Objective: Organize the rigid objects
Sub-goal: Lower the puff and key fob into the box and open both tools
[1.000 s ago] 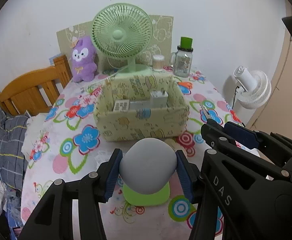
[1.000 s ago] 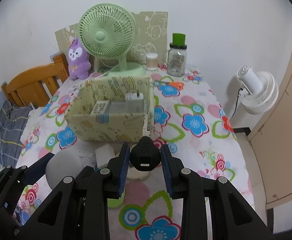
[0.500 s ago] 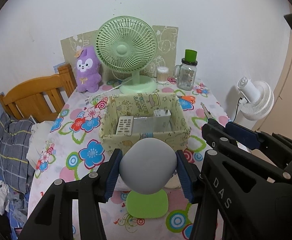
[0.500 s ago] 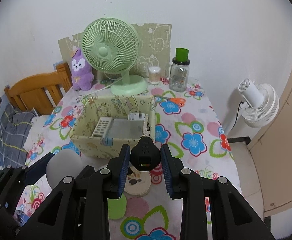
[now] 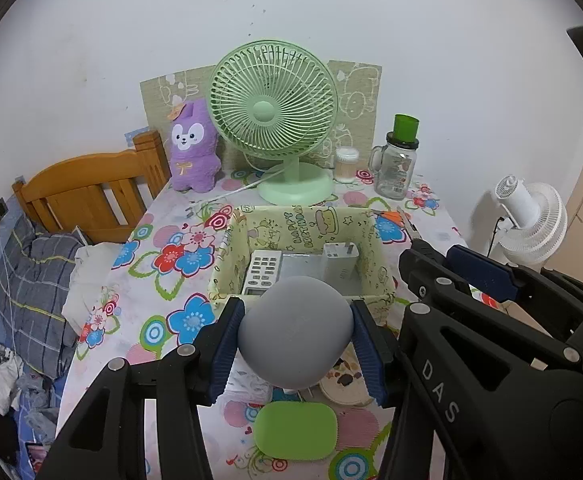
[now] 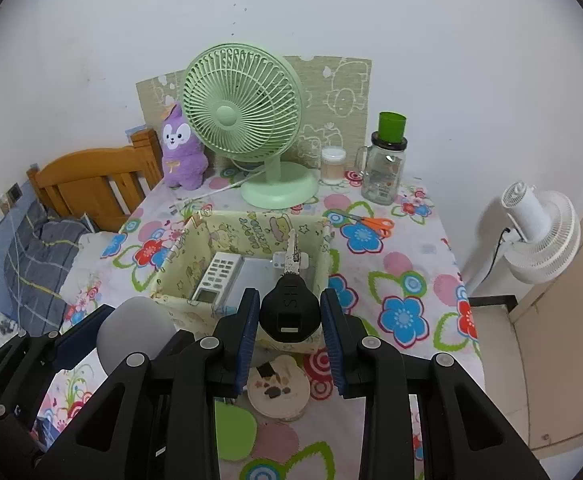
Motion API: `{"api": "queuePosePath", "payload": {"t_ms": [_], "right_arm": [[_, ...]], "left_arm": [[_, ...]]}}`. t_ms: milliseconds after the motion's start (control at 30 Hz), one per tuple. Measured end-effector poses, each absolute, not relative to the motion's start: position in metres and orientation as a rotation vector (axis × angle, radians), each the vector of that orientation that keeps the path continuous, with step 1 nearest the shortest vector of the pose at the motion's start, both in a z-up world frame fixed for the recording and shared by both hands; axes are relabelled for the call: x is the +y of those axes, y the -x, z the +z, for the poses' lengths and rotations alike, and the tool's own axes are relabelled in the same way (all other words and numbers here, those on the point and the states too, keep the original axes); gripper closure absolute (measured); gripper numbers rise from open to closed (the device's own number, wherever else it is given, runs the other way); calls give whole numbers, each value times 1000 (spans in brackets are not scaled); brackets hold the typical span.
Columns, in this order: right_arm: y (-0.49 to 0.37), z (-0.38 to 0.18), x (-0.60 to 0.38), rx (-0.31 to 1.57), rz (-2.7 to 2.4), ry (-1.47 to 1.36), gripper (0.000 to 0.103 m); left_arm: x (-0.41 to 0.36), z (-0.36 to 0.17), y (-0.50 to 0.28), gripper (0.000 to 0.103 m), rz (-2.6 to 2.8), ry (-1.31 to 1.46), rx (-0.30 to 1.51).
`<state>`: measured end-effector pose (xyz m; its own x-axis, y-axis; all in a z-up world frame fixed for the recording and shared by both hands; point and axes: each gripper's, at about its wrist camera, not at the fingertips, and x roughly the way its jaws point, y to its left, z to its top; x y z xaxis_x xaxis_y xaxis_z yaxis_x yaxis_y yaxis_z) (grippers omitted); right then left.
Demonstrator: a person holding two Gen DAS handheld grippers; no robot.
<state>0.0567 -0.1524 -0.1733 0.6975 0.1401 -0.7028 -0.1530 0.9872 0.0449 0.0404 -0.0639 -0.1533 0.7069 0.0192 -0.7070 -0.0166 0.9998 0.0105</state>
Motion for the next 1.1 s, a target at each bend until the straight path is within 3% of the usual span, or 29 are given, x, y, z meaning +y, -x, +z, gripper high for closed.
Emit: {"api": "queuePosePath", "payload": {"t_ms": [1100], "right_arm": [[-163,-233,-138,938,41,-54,68]], "left_arm": [[-46,-210,-155,48,-124,-16,919]]}}
